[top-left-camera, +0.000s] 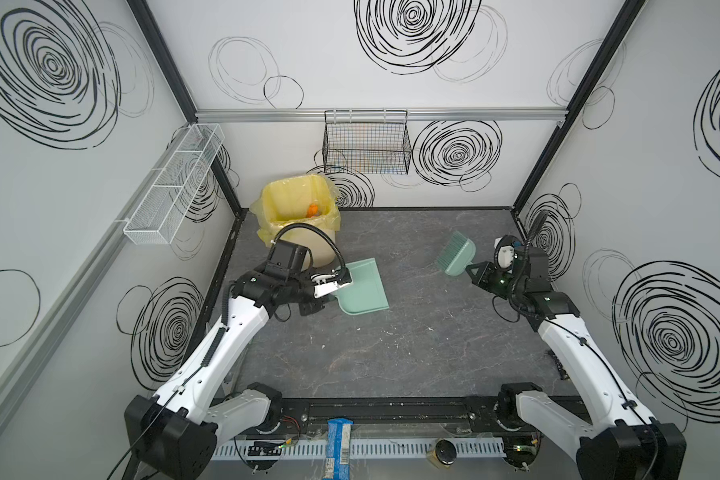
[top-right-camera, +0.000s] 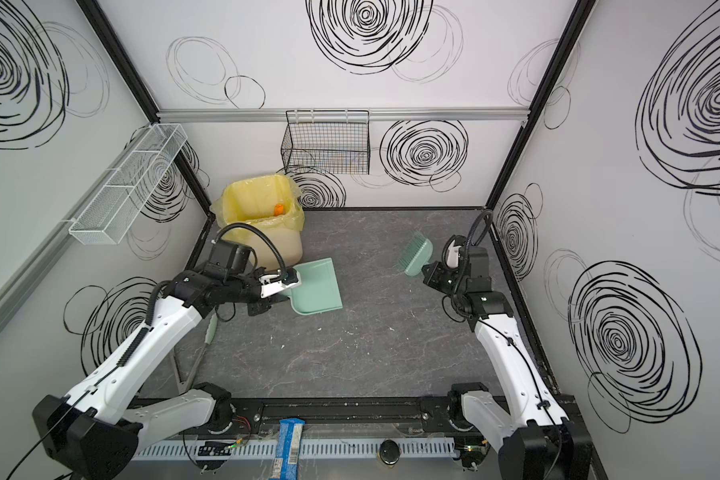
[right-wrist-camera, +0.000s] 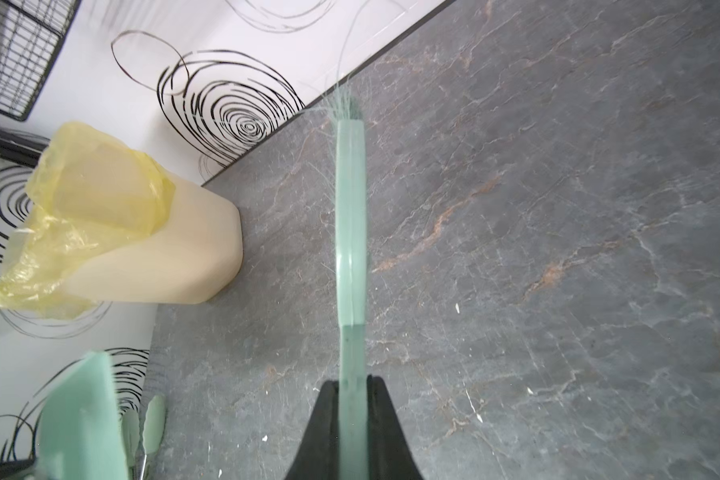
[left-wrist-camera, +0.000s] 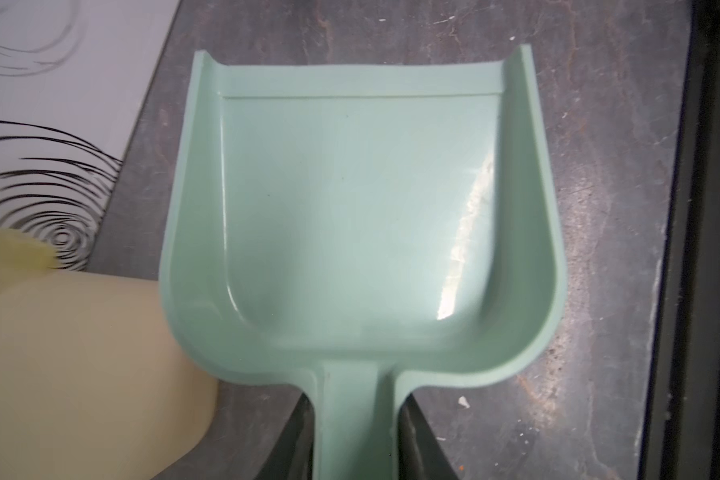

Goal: Sweep away the paper scraps from the table
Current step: 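Lower the empty dustpan to the table with the left gripper, then release the dustpan with left gripper while right gripper sets down the brush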

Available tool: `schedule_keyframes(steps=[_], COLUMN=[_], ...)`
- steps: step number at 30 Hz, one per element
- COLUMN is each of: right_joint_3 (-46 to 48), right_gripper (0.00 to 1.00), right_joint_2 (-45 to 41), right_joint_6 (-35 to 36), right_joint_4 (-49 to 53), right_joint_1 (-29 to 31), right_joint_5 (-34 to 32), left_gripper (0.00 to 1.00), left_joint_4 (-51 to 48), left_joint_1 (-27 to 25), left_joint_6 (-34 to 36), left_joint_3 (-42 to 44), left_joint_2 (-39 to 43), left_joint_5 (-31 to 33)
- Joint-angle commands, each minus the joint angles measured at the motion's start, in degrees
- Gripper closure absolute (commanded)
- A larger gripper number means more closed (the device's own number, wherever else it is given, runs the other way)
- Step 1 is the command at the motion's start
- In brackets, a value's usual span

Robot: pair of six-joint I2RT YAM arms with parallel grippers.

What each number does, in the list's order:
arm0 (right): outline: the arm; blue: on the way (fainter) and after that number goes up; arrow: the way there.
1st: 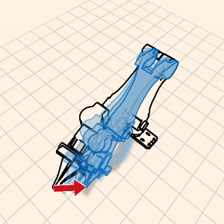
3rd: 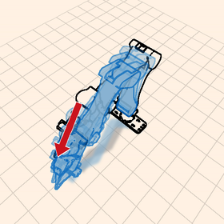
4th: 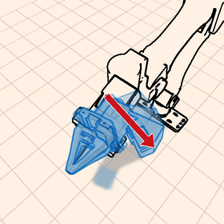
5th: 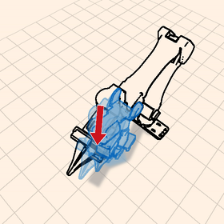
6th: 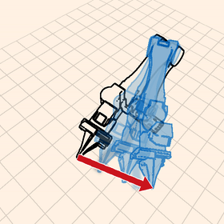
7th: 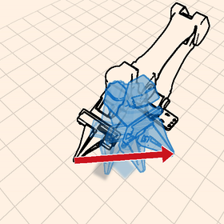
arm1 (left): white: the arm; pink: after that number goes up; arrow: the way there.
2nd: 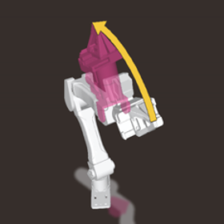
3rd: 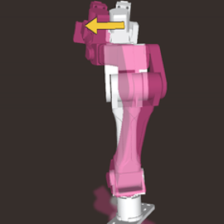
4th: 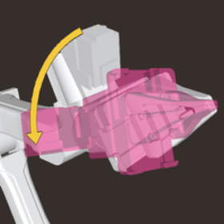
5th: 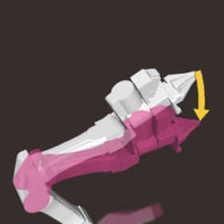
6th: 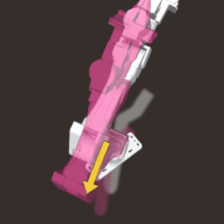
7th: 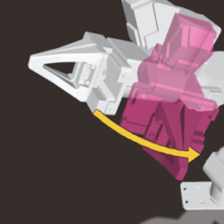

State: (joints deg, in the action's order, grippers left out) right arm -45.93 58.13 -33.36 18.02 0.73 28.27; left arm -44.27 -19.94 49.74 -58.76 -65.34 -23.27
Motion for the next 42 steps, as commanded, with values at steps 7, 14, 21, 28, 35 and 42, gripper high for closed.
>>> schedule_keyframes(steps=[7,14,21,28,35,42], right_joint_3=[7.78,12.85,13.97,15.60,16.82,17.81], right_gripper=[1.00,1.00,1.00,0.95,0.87,0.72], right_joint_2=[6.32,14.07,23.49,26.65,30.32,31.69], right_joint_6=[-6.42,-10.32,-10.70,-9.42,-7.88,-6.46], right_joint_4=[-19.32,-31.91,-37.31,-38.77,-37.86,-35.95], right_joint_1=[-6.73,-7.91,-8.73,-8.99,-9.91,-10.27], right_joint_5=[9.20,14.18,17.96,17.52,18.38,18.00], left_gripper=[1.00,1.00,1.00,0.98,0.87,0.80], left_joint_4=[17.87,21.58,22.67,21.86,21.86,21.68], left_joint_1=[-8.54,-9.83,-9.91,-9.81,-9.61,-9.11], left_joint_6=[-8.69,-9.43,-9.45,-8.69,-8.95,-8.95], left_joint_3=[10.02,6.97,4.18,1.70,0.49,0.23], left_joint_2=[-8.85,-21.02,-26.99,-30.83,-33.20,-34.23], left_joint_5=[-2.80,-0.69,3.06,4.89,4.96,4.33])
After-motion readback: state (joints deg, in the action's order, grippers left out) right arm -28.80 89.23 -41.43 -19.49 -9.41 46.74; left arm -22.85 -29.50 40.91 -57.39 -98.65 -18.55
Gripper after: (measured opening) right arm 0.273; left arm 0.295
